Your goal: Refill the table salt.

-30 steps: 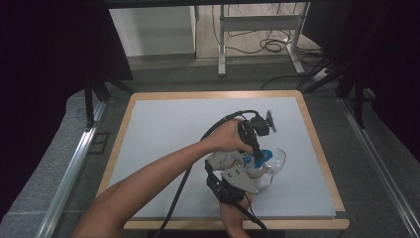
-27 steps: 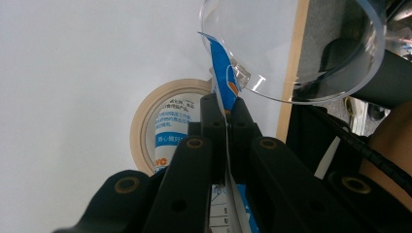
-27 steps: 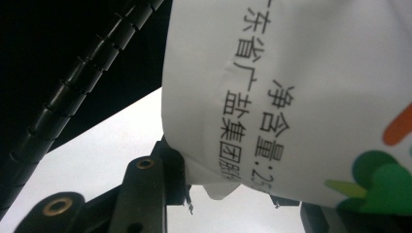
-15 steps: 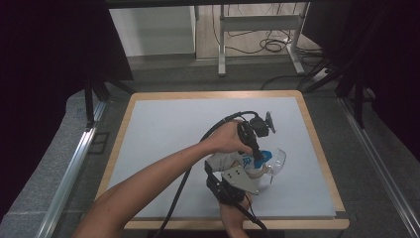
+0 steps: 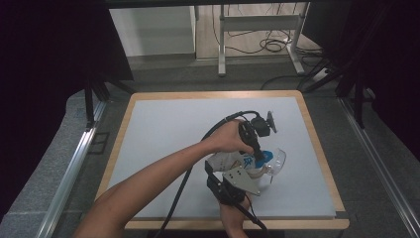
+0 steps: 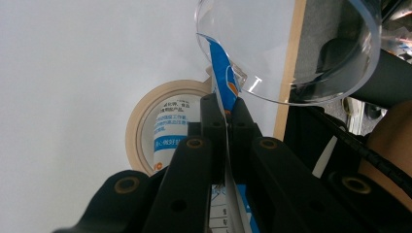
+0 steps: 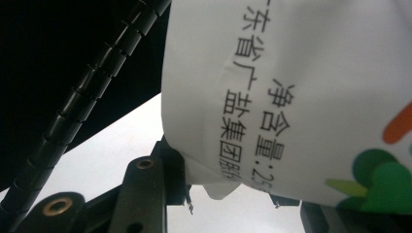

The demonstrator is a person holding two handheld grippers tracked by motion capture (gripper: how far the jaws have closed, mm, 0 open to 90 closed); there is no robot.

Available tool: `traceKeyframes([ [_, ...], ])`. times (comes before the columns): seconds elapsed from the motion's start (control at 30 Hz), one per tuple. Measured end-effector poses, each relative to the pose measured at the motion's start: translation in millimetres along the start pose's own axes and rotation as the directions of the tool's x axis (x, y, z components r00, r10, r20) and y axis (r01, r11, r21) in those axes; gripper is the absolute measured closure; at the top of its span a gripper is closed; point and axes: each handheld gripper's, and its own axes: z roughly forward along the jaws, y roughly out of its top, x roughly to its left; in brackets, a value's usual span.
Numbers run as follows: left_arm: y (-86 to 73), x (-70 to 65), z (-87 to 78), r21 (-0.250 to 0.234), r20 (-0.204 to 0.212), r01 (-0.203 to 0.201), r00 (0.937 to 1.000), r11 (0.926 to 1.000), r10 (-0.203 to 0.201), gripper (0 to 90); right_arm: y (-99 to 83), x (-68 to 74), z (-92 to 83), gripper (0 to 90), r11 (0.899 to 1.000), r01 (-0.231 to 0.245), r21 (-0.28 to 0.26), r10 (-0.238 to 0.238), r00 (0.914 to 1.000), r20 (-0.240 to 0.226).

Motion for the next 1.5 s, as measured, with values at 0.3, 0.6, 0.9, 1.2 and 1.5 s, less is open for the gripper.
traceKeyframes([
  [0.3, 1.5, 0.9, 0.7, -0.003, 0.003, 0.005, 1.0000, 1.0000, -0.005, 89.6, 0.7, -2.6, 0.2, 58.9, 1.000, 0.004, 0.002, -0.004, 1.0000, 0.002],
  [0.6, 0.3, 0.8, -0.3, -0.008, 0.001, 0.001, 1.0000, 1.0000, -0.001, 89.5, 0.7, -2.5, 0.2, 58.9, 1.000, 0.014, 0.005, -0.014, 0.9999, 0.000],
  [0.9, -3.0, 2.6, 0.1, -0.013, 0.003, 0.010, 0.9999, 0.9999, -0.010, 89.6, -0.9, -0.6, 2.9, 58.9, 1.000, 0.015, 0.006, -0.015, 0.9999, -0.001],
  [1.2, -2.9, 2.4, -0.2, -0.009, 0.001, 0.005, 1.0000, 0.9999, -0.005, 89.5, -1.2, 0.1, 2.5, 58.9, 1.000, 0.011, 0.002, -0.011, 0.9999, 0.000],
  [1.5, -1.5, 0.9, 1.1, -0.005, 0.000, 0.009, 1.0000, 0.9999, -0.009, 89.5, -1.7, -0.5, 1.7, 59.0, 1.000, 0.007, 0.001, -0.007, 1.0000, 0.000],
])
